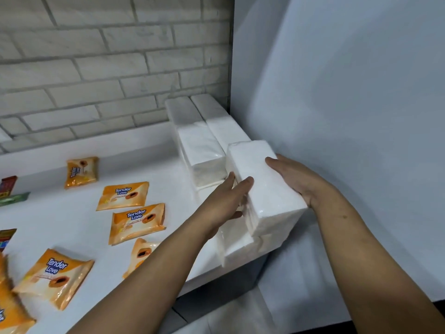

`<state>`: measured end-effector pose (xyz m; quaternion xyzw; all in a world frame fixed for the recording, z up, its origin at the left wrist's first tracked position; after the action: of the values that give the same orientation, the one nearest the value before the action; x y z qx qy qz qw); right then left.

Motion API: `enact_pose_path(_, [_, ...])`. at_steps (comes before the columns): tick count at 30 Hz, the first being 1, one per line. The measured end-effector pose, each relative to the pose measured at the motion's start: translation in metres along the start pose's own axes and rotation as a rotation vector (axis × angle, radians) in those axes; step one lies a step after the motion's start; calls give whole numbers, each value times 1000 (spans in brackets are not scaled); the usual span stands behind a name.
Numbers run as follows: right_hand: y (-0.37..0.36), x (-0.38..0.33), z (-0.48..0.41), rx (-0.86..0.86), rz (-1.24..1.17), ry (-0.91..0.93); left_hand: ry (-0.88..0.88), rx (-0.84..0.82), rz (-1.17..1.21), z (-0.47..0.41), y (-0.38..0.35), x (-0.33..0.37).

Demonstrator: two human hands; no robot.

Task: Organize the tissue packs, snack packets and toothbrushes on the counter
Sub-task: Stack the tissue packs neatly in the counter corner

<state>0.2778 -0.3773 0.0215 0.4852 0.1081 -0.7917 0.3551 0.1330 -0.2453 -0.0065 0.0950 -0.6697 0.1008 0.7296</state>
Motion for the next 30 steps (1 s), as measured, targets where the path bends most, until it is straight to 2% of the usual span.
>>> enact_pose_path(12, [17,25,-37,18,112,-124,48,64,65,-15,-22,-24])
enact_pose_path(24, [13,22,-56,5,164,-86,89,100,27,-28,-22,-35])
enact_pose_path(30, [15,20,-59,17,188,-98,81,128,-78,-33,-18,-33])
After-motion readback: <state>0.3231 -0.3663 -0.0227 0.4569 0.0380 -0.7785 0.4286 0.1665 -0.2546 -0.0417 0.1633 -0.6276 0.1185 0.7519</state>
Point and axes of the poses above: each hand's wrist, its own z-axis away from the middle knuckle, its own y-axis out of the back of the hand, x = y × z, the point moved 4 cm from there along -z, towards the middle knuckle, and after that the axes turned 13 degrees about -y, right-handed, at the moved point
